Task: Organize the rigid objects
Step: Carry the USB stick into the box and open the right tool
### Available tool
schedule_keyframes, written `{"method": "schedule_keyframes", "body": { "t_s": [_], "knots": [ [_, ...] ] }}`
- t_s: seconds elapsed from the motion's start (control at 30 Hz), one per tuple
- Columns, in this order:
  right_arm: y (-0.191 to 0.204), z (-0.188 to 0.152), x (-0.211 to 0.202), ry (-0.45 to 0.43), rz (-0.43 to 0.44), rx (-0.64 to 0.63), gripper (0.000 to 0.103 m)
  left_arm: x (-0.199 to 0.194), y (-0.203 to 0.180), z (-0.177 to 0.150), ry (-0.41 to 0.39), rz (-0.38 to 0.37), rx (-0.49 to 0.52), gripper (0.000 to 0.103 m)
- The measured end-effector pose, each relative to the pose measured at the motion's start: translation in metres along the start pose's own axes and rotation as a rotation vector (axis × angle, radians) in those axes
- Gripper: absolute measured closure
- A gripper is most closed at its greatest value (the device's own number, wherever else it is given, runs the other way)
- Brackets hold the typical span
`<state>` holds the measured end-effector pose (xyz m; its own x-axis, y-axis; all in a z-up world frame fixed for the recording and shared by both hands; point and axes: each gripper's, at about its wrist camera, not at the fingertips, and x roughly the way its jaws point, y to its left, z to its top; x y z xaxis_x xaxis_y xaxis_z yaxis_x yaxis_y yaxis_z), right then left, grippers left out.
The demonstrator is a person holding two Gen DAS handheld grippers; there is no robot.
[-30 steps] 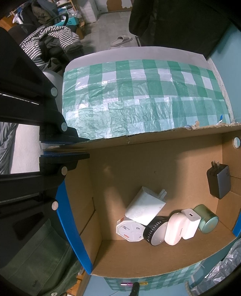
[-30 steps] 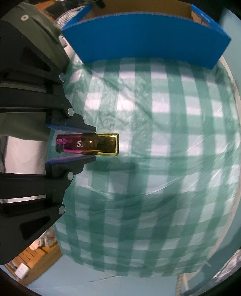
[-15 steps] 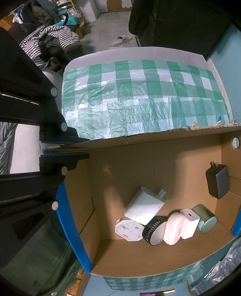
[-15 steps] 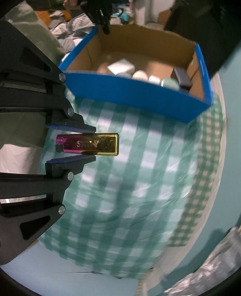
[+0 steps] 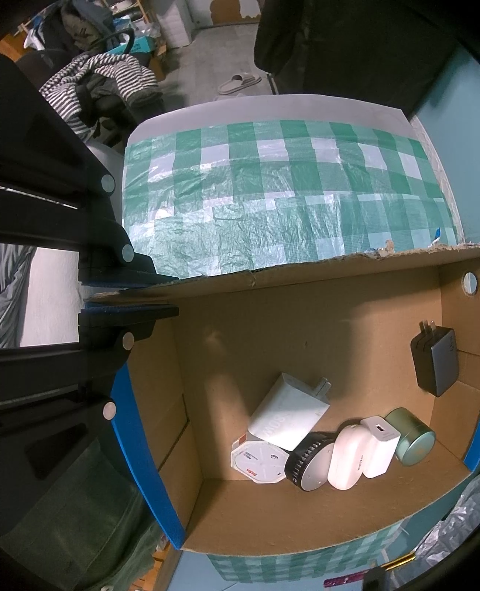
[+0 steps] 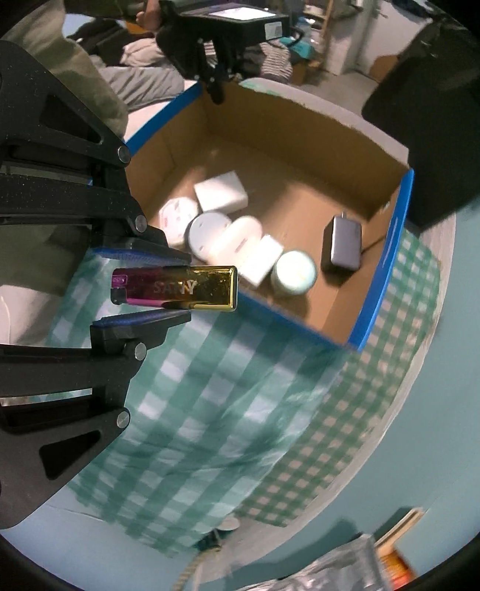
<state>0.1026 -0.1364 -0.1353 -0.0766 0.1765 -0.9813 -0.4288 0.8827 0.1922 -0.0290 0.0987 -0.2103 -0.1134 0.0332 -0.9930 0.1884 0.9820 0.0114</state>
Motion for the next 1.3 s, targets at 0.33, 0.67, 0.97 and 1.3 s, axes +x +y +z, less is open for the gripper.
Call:
{"method": "schedule_keyframes", "body": {
  "t_s": [0.33,0.67,0.97,1.3],
  "knots": [
    [0.036,0.030,0.036,0.054,-0.038,-0.162,0.080,-0.001,-0.001,0.000,-0.002,0.010,0.004,0.096],
    [0.057,0.042,0.072,0.096,-0.080,-0.271,0.081,-0.002,-0.001,-0.001,-0.004,0.013,0.007,0.096],
    [0.060,0.039,0.063,0.045,-0.077,-0.261,0.076,-0.003,-0.001,0.000,-0.011,0.014,0.008,0.096],
    [0.046,0.025,0.026,-0.080,-0.096,-0.145,0.050,-0.012,0.003,0.004,-0.036,0.023,-0.007,0.096]
  ]
}}
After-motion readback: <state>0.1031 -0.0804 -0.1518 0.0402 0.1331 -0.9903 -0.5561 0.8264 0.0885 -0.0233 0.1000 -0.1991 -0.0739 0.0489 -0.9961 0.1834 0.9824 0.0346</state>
